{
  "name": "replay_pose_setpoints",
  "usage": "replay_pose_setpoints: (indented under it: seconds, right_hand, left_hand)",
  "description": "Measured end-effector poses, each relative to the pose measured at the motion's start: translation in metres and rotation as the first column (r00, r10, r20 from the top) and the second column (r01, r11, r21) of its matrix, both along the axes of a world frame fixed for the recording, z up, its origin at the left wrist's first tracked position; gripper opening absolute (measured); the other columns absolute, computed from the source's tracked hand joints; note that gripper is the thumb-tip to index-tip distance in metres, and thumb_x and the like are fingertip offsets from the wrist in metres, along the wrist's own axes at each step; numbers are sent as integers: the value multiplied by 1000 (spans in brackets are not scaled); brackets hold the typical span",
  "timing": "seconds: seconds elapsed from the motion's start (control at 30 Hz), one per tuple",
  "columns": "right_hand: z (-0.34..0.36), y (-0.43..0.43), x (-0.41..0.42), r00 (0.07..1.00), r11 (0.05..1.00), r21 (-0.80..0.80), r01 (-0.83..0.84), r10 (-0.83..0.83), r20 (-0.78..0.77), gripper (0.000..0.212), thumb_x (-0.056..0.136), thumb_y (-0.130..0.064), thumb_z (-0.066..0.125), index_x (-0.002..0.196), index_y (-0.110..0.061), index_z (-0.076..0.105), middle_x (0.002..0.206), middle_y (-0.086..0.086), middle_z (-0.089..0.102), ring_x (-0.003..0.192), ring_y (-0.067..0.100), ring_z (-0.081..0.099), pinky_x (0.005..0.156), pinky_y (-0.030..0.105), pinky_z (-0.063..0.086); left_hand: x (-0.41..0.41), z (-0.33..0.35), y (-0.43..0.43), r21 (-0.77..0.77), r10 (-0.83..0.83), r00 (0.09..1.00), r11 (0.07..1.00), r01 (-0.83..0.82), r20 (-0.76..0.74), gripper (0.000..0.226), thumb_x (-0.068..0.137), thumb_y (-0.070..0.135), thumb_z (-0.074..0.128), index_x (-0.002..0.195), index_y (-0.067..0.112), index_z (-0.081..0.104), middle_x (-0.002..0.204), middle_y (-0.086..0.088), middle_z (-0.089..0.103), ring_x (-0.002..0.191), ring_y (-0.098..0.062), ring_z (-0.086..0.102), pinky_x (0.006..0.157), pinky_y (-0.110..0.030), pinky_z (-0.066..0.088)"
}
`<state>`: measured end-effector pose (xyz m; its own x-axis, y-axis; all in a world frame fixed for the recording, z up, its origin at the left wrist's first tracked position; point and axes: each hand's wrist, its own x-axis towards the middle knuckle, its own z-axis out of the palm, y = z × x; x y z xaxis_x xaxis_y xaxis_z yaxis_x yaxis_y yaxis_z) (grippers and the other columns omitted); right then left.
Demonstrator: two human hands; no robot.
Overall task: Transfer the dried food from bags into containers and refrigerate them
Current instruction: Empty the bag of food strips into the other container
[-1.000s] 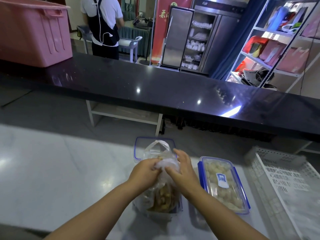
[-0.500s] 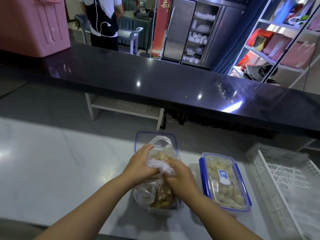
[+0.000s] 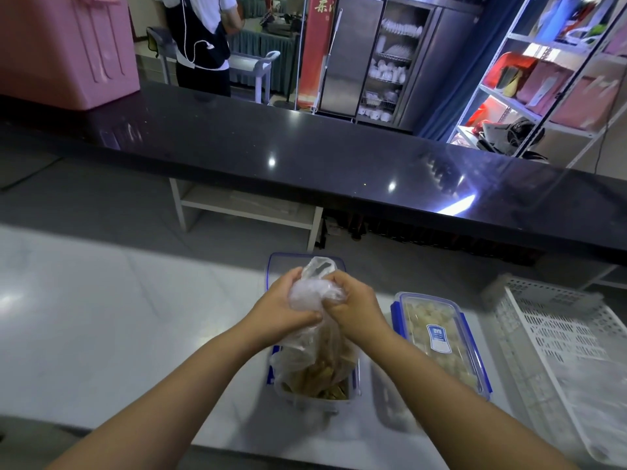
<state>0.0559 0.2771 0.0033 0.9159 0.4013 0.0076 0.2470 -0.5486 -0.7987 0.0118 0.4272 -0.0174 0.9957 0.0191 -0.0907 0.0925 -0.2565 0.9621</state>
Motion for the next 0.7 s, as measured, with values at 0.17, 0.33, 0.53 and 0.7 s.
replay_pose_setpoints:
  seconds: [0.17,0.33,0.53,0.7]
  right_hand:
    - [3,6,7,999,1000,23,-1,2,-44,25,88,-11,56,76,-32,55,79,-2,60,64,10,57,52,16,43]
    - [-2,11,8,995,994,105,34,-24,-93,18,88,-12,57,77,-26,58,79,2,61,69,15,58,60,27,49]
    - [-15,1,4,995,997,55,52,-46,-93,13,86,-15,59,78,-26,59,79,3,63,71,18,59,63,33,51]
    - [-29,-15,4,995,996,-56,66,-70,-76,9,85,-21,62,84,-30,58,96,9,62,79,19,61,59,25,50]
  left_hand:
    - [-10,-4,0,232,-37,998,972,26,46,115,60,41,78,148,33,4,144,8,23,129,-15,32,103,-34,41]
    - [-18,-14,-5,524,-96,987,852,16,126,124,61,49,77,147,32,-12,157,10,-6,144,-14,4,117,-37,20]
    - [-30,-39,0,707,-175,982,703,77,66,121,63,55,65,139,36,-28,156,8,-17,144,-14,-7,119,-39,2]
    - [-31,-48,-3,746,-181,983,657,105,21,118,67,49,66,145,32,-21,156,8,-19,144,-8,-15,116,-37,-11]
